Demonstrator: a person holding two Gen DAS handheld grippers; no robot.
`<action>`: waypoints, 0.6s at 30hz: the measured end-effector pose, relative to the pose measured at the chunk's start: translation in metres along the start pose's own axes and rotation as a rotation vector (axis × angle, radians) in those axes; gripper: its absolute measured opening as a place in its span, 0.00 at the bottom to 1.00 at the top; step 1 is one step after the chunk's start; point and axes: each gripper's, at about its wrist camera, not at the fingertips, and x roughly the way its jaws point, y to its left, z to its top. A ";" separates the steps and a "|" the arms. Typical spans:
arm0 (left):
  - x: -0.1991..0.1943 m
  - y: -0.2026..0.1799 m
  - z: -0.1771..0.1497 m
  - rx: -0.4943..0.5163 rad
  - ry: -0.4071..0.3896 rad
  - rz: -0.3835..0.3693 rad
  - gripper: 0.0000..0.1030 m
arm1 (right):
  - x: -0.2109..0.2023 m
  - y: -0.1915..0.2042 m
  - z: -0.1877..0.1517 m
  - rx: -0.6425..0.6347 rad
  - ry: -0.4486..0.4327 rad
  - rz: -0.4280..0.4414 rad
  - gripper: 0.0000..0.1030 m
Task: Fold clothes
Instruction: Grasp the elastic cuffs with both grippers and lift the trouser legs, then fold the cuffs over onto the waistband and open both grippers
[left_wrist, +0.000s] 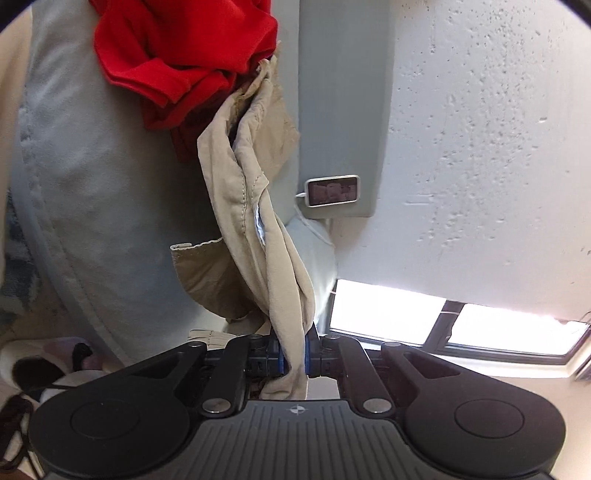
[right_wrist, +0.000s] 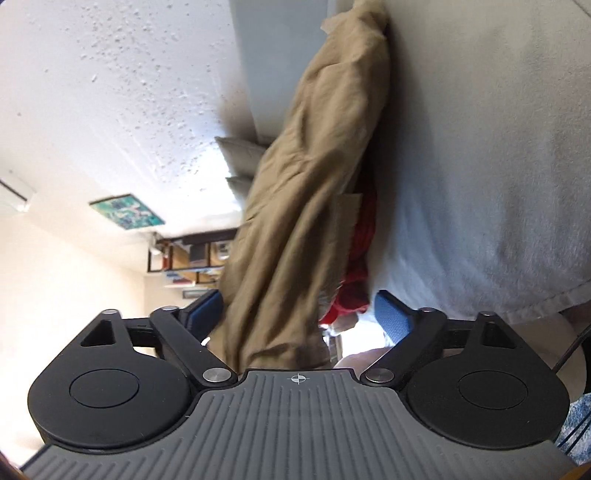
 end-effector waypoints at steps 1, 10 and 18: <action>0.003 0.001 -0.003 0.039 0.023 0.091 0.06 | -0.002 0.008 -0.003 -0.031 0.023 -0.066 0.38; 0.032 0.026 -0.028 0.092 0.179 0.464 0.07 | -0.029 0.047 -0.032 -0.075 0.020 -0.673 0.22; 0.013 0.006 -0.029 0.099 0.166 0.429 0.08 | -0.034 0.076 -0.033 -0.009 0.102 -0.684 0.29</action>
